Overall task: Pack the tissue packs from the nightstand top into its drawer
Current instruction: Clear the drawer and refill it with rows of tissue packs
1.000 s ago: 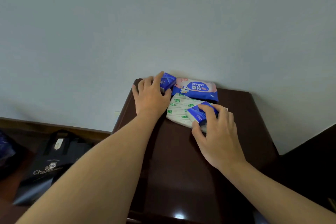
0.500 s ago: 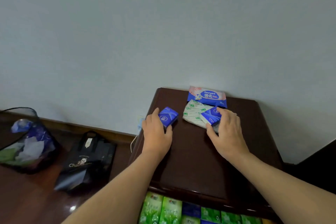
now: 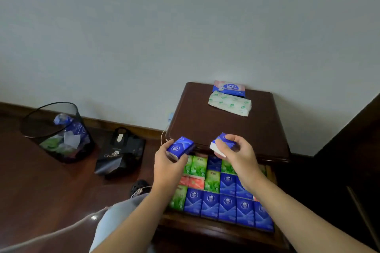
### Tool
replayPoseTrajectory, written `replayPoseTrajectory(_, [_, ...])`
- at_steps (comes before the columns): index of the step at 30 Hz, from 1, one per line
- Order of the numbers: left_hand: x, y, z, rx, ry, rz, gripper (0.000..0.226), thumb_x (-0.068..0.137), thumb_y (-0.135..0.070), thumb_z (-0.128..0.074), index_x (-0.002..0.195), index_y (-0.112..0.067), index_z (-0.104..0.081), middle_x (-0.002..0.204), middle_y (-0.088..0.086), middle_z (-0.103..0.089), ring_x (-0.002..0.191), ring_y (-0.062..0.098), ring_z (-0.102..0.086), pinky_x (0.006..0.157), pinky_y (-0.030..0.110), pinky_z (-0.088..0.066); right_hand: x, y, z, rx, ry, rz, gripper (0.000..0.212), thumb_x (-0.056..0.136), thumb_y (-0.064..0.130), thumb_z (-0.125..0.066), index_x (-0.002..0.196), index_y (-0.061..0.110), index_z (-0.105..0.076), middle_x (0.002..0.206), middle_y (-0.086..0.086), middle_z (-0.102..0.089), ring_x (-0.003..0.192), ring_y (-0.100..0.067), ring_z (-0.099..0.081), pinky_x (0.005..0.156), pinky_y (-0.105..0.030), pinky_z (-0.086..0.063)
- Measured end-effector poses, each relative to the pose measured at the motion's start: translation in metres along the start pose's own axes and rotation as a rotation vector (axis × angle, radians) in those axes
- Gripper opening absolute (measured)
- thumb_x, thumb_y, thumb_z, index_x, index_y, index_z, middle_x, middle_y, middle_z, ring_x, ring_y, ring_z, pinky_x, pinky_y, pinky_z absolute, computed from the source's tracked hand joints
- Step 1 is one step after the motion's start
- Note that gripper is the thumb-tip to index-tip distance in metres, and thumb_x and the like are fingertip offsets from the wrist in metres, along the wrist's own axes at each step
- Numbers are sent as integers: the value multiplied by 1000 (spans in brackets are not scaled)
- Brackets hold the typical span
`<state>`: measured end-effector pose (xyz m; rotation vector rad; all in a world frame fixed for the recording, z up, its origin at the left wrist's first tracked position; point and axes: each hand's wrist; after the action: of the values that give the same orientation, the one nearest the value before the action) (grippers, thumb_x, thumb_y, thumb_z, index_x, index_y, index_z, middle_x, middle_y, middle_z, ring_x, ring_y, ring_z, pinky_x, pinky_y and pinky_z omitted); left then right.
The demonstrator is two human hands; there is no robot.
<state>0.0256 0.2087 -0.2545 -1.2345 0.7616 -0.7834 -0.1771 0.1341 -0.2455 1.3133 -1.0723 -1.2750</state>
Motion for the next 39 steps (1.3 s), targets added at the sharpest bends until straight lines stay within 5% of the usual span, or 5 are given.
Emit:
replayPoseTrajectory(4, [-32, 27, 16, -44, -122, 55, 57, 84, -30, -85, 135, -23, -60, 116, -3, -67, 100, 5, -67, 83, 15, -54, -48, -30, -13, -88, -10, -47, 52, 70, 40, -93, 111, 31, -63, 101, 7, -72, 78, 0, -71, 62, -13, -54])
replayPoseTrajectory(8, [-50, 47, 28, -29, -199, 45, 55, 86, -21, -84, 133, -23, -56, 123, -1, -59, 105, 9, -63, 81, 11, -52, -74, -53, -27, -148, 41, -251, 50, 75, 18, -93, 118, 18, -69, 100, 5, -78, 88, -11, -77, 66, -23, -59])
replayPoseTrajectory(13, [-57, 59, 35, -27, -210, 50, 54, 89, -13, -81, 134, -22, -52, 125, -2, -51, 103, -2, -57, 70, -3, -44, -79, -74, -55, -177, -58, -421, 27, 86, 23, -85, 110, 14, -75, 104, -2, -78, 96, -23, -75, 86, -47, -64])
replayPoseTrajectory(19, [-51, 64, 37, -52, -94, 64, 54, 92, -14, -77, 136, -26, -49, 130, -4, -47, 105, 0, -57, 65, 1, -48, -67, -83, -101, -30, -165, -595, 16, 91, 12, -79, 105, 15, -71, 100, -6, -73, 87, -21, -72, 61, -35, -60])
replayPoseTrajectory(39, [-51, 75, 42, -72, -13, 4, 63, 92, -12, -78, 143, -32, -48, 139, -13, -50, 123, 2, -56, 81, 10, -54, -57, -88, -114, -140, -221, -564, 8, 93, 13, -75, 86, 15, -72, 98, -12, -77, 81, -28, -77, 69, -46, -67])
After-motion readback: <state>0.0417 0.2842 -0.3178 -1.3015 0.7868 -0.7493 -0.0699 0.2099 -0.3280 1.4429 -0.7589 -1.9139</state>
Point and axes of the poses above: each hand's wrist, its own x-axis towards the middle knuckle, its own z-axis out of the back of the hand, y = z × x
